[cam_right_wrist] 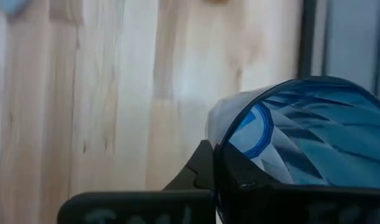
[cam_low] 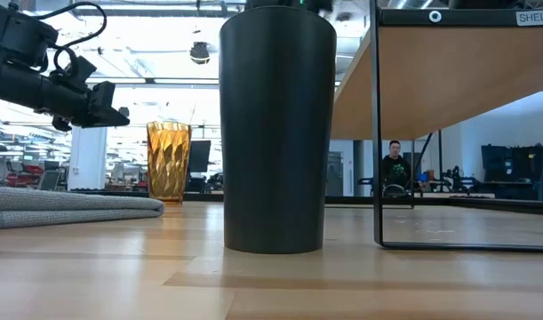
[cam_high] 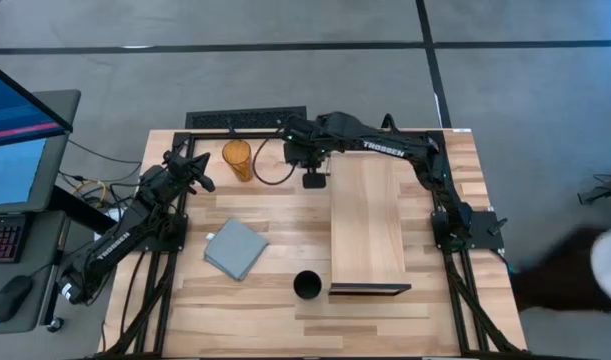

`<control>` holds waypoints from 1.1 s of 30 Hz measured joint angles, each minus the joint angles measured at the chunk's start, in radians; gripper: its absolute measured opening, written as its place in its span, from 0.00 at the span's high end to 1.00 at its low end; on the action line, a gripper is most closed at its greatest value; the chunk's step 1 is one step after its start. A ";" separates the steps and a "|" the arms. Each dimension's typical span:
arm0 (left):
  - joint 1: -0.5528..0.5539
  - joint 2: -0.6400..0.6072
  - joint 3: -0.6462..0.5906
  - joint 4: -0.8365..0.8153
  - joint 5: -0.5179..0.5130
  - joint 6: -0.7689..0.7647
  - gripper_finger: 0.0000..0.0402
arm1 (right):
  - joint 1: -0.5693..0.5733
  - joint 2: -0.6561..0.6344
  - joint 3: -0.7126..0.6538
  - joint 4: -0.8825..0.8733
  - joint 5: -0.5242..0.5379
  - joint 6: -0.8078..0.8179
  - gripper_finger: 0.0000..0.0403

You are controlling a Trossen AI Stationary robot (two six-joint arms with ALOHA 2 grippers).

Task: Stack small to large cups/mugs on shelf
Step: Put the blue cup on the shelf

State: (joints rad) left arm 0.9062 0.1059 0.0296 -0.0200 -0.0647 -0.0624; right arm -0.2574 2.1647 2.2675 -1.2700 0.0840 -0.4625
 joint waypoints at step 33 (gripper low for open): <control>0.000 -0.001 0.000 0.000 0.001 0.012 1.00 | 0.499 -0.308 0.059 -0.301 -0.001 0.912 0.97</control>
State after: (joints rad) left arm 0.9066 0.1051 0.0296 -0.0197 -0.0639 -0.0508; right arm 0.2416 1.8565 2.3267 -1.5707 0.0833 0.4495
